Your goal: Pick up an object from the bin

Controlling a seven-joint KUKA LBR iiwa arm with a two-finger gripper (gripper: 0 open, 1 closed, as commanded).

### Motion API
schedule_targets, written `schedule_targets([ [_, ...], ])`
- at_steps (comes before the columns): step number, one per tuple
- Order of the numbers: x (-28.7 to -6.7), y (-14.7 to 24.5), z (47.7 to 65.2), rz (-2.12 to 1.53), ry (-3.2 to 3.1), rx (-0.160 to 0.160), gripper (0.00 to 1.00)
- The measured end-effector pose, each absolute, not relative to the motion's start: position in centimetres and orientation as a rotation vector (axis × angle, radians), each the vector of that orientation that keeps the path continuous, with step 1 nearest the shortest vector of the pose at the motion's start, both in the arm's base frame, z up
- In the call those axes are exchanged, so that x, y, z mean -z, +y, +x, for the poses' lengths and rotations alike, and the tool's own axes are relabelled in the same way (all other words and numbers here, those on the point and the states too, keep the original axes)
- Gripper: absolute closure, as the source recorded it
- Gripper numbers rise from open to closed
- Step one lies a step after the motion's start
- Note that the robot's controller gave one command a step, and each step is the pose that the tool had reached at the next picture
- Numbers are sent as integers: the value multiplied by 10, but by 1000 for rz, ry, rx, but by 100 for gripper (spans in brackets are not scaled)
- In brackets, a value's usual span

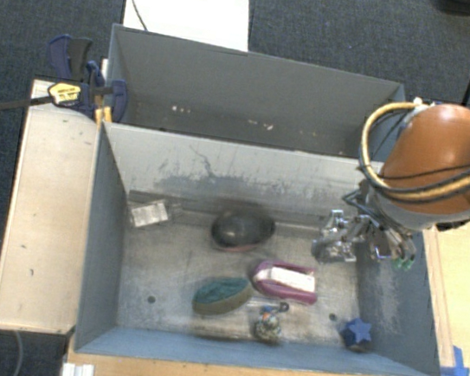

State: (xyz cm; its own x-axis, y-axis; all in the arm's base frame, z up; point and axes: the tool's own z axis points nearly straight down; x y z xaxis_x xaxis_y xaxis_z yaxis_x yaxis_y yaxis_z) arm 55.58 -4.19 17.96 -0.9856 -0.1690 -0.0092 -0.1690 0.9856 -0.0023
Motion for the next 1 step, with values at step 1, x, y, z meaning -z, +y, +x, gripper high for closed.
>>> schedule_targets([
  [1, -178, -41, 555, -267, 3125, 1, 0],
])
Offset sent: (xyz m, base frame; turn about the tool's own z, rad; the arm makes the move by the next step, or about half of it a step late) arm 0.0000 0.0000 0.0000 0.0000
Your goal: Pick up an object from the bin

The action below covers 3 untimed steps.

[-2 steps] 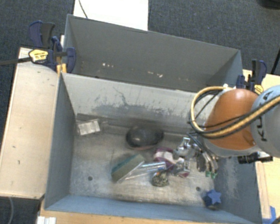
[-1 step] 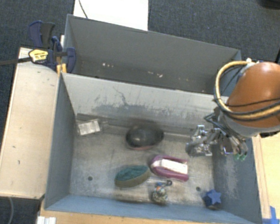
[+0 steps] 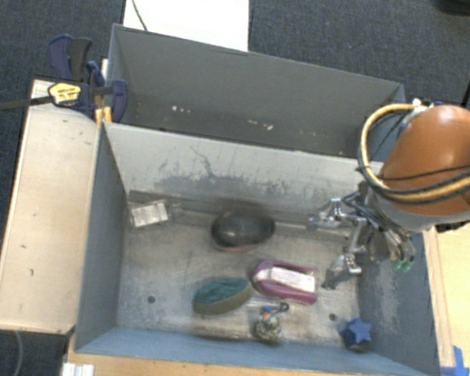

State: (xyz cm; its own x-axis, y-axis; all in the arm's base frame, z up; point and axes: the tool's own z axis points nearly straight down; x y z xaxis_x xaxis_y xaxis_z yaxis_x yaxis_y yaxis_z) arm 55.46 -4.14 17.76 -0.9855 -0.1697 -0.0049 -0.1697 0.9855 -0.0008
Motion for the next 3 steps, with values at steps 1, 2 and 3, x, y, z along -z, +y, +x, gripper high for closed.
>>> schedule_targets([
  [1, -70, -40, 508, -419, 3101, 1, 0],
  [2, -75, -41, 512, -421, 3093, 5, 100],
  [3, -293, -54, 489, -809, 3026, 6, 100],
])
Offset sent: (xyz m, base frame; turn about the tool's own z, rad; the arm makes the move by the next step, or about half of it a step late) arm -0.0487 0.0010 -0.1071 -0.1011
